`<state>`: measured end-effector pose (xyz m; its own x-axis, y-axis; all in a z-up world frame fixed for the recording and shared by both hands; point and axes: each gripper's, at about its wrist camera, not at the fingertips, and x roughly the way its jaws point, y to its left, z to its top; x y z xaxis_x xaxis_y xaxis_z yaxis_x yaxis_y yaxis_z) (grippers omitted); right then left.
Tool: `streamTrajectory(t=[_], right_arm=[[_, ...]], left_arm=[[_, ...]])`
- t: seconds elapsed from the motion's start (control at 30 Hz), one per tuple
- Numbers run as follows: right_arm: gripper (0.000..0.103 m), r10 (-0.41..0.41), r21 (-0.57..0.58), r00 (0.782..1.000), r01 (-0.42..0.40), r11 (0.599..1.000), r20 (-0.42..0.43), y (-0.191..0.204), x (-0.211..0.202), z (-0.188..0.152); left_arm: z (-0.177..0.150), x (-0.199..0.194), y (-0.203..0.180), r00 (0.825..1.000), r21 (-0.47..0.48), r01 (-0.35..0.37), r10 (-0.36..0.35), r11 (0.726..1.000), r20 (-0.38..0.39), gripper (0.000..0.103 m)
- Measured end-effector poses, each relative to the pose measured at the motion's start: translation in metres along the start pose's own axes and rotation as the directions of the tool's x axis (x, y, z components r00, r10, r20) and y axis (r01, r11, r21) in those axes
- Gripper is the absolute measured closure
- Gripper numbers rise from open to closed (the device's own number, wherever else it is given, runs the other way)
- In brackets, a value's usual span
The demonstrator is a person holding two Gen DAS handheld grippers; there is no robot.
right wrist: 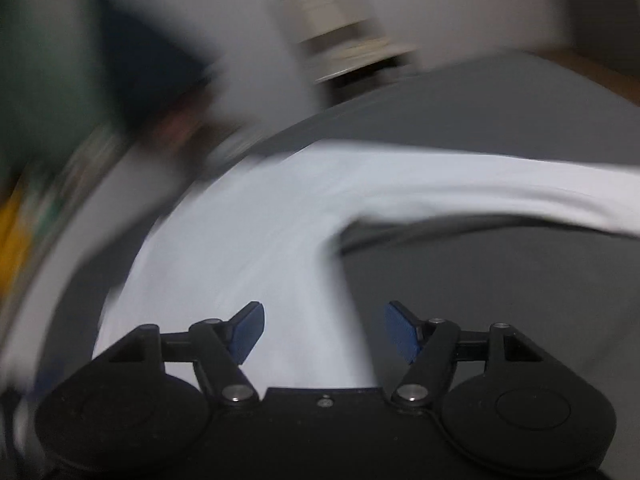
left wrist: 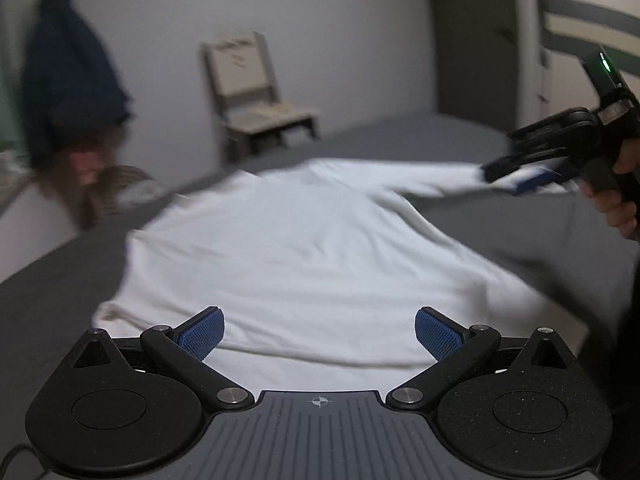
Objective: Fold clothes
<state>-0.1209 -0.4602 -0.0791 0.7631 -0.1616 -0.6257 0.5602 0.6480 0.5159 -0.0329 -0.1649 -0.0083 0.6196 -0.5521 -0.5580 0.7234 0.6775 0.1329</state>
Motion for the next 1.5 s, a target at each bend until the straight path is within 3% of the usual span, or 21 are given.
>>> streamTrajectory(t=[0.07, 0.13, 0.27, 0.43, 0.57, 0.7, 0.93, 1.0, 1.17, 1.23, 1.37, 1.5], right_arm=[[0.037, -0.075, 0.106, 0.996, 0.069, 0.992, 0.057, -0.045, -0.007, 0.027], [0.037, -0.186, 0.161, 0.977, 0.168, 0.972, 0.104, -0.089, -0.013, 0.054], [0.042, -0.351, 0.142, 0.931, 0.336, 0.931, 0.099, -0.156, -0.011, 0.103], [0.054, -0.434, -0.032, 0.899, 0.436, 0.899, 0.061, -0.187, 0.017, 0.146], [0.075, -0.414, -0.063, 0.909, 0.411, 0.91, -0.051, -0.215, 0.039, 0.151], [0.075, -0.41, -0.045, 0.91, 0.408, 0.912, -0.061, -0.219, 0.047, 0.141], [0.075, -0.273, -0.016, 0.962, 0.273, 0.962, -0.023, -0.239, 0.046, 0.137], [0.089, -0.285, -0.015, 0.958, 0.284, 0.959, -0.031, -0.244, 0.044, 0.136], [0.096, -0.351, -0.123, 0.935, 0.354, 0.927, 0.047, -0.219, 0.045, 0.141], [0.096, -0.334, -0.191, 0.937, 0.349, 0.917, 0.104, -0.198, 0.036, 0.143], [0.097, -0.208, -0.314, 0.963, 0.253, 0.915, 0.168, -0.13, 0.003, 0.15], [0.097, 0.001, -0.38, 0.982, 0.072, 0.922, 0.188, -0.048, -0.04, 0.153]], left_arm=[[0.002, -0.01, 0.001, 0.999, -0.036, -0.034, 0.035, 0.999, 0.036, 0.001], [0.004, -0.011, 0.003, 0.997, -0.044, -0.043, 0.046, 0.998, 0.061, 0.001], [0.004, -0.007, 0.011, 0.995, -0.055, -0.072, 0.076, 0.996, 0.064, 0.001], [0.003, 0.008, 0.028, 0.995, -0.147, -0.09, 0.094, 0.985, 0.022, 0.001], [0.004, 0.01, 0.028, 0.993, -0.134, -0.113, 0.118, 0.984, 0.03, 0.001], [0.005, 0.013, 0.029, 0.989, -0.121, -0.137, 0.143, 0.983, 0.039, 0.001], [0.004, 0.019, 0.027, 0.986, -0.098, -0.162, 0.166, 0.982, 0.026, 0.001], [0.004, 0.02, 0.025, 0.986, -0.093, -0.163, 0.166, 0.982, 0.028, 0.001], [0.008, 0.017, 0.024, 0.981, -0.079, -0.183, 0.187, 0.98, 0.051, 0.001], [0.01, 0.013, 0.025, 0.979, -0.082, -0.192, 0.197, 0.978, 0.06, 0.001], [0.011, 0.007, 0.033, 0.971, -0.11, -0.23, 0.236, 0.967, 0.041, 0.001], [0.01, -0.004, 0.044, 0.972, -0.166, -0.223, 0.232, 0.961, 0.035, 0.001]])
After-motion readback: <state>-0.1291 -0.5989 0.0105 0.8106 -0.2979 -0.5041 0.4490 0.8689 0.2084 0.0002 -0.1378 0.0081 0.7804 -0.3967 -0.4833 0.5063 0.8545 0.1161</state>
